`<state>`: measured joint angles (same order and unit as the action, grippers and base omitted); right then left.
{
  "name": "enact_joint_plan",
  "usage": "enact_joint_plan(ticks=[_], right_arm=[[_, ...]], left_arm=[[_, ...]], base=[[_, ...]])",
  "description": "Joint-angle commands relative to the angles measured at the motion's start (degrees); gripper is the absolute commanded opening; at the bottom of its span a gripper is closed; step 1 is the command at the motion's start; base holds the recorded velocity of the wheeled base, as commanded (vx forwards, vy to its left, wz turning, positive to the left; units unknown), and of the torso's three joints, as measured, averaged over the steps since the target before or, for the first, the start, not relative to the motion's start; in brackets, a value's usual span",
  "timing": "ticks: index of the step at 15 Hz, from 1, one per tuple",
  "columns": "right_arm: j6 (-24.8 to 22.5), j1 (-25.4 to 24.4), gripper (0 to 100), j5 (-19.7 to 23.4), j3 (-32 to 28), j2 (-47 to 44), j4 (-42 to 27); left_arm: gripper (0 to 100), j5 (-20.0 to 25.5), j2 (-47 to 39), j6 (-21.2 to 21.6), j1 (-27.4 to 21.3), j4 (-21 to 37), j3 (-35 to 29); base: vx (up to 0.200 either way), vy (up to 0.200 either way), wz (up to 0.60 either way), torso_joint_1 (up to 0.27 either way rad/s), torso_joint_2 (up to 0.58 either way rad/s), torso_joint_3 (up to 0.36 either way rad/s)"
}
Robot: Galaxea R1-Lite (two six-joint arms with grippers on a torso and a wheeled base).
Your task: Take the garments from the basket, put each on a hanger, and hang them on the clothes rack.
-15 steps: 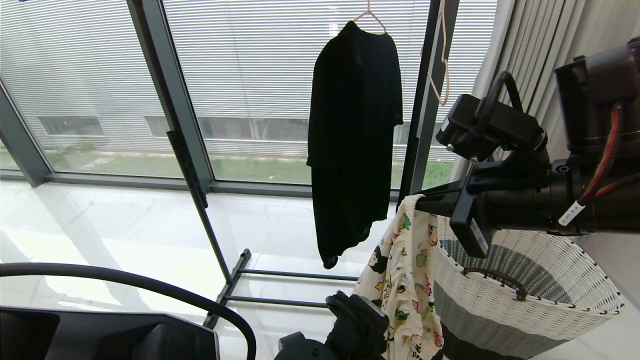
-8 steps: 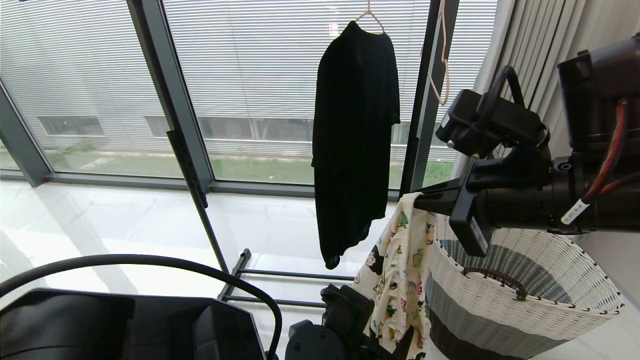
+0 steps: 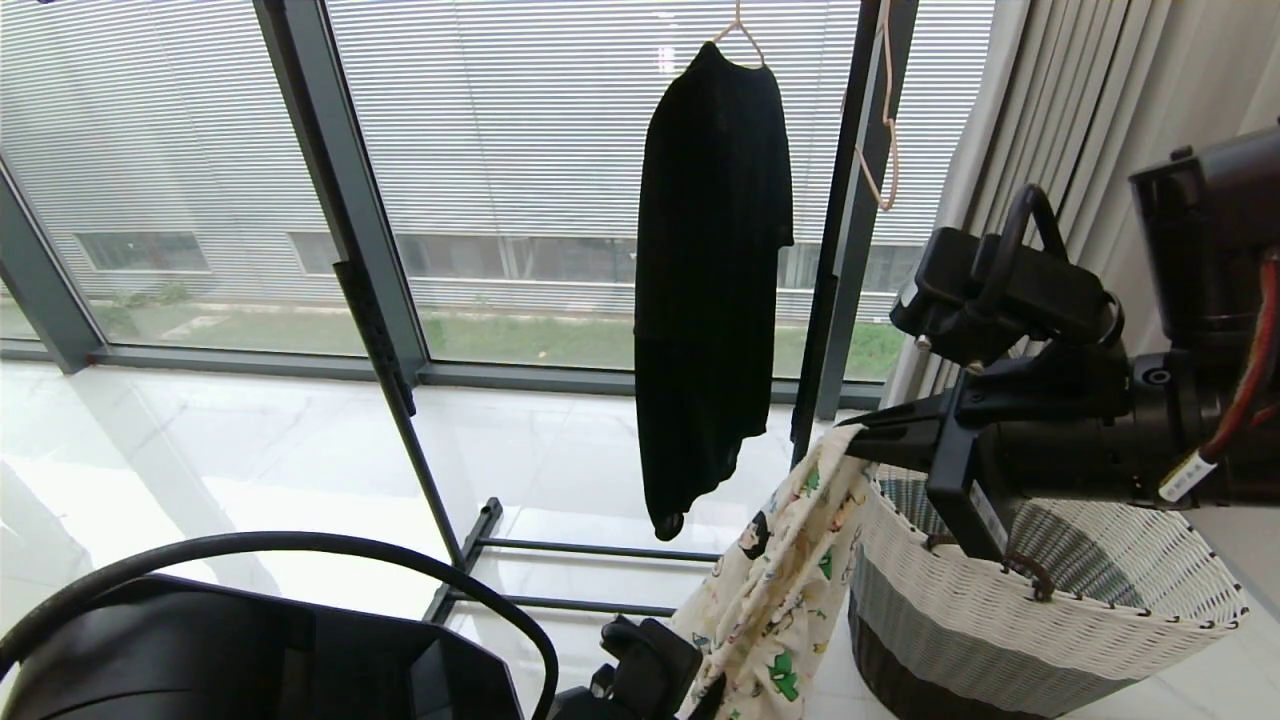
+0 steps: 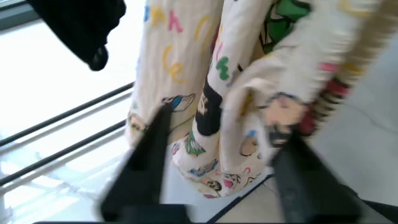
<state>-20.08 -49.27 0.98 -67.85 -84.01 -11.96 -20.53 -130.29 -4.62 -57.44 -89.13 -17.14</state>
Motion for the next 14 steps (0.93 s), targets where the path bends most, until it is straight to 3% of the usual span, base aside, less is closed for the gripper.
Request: enact_joint_plan(ticks=[1,4,7,10,11,13,14], right_arm=[[0.65,0.14,0,-0.01,2.02,0.77,0.01],[3.91,0.14,0,-1.50,4.40,0.95,0.01],[5.22,0.58,0,-2.12,9.14,3.41,0.09],[5.14,1.73,0,-2.65,13.01,8.51,0.09],[5.14,2.34,0,-2.82,13.10,9.56,0.01],[5.14,3.75,0,-2.73,13.01,10.70,0.18],[5.14,3.75,0,-2.73,13.01,10.70,0.18]], left_arm=[[0,-1.97,1.36,-0.13,-0.13,-0.17,1.76],[0,-4.61,4.87,0.67,-1.36,-0.17,3.43],[0,-8.74,7.77,5.32,-1.53,-0.17,5.01],[0,-8.12,15.77,9.72,1.10,0.44,5.45],[0,-8.04,18.94,10.68,2.60,2.03,6.33],[0,-7.77,33.44,10.60,6.64,20.04,2.90],[0,-7.77,33.44,10.60,6.64,20.04,2.90]], base=[[0.000,0.000,0.00,0.000,0.00,0.000],[0.000,0.000,0.00,0.000,0.00,0.000],[0.000,0.000,0.00,0.000,0.00,0.000],[0.000,0.000,0.00,0.000,0.00,0.000],[0.000,0.000,0.00,0.000,0.00,0.000],[0.000,0.000,0.00,0.000,0.00,0.000],[0.000,0.000,0.00,0.000,0.00,0.000]])
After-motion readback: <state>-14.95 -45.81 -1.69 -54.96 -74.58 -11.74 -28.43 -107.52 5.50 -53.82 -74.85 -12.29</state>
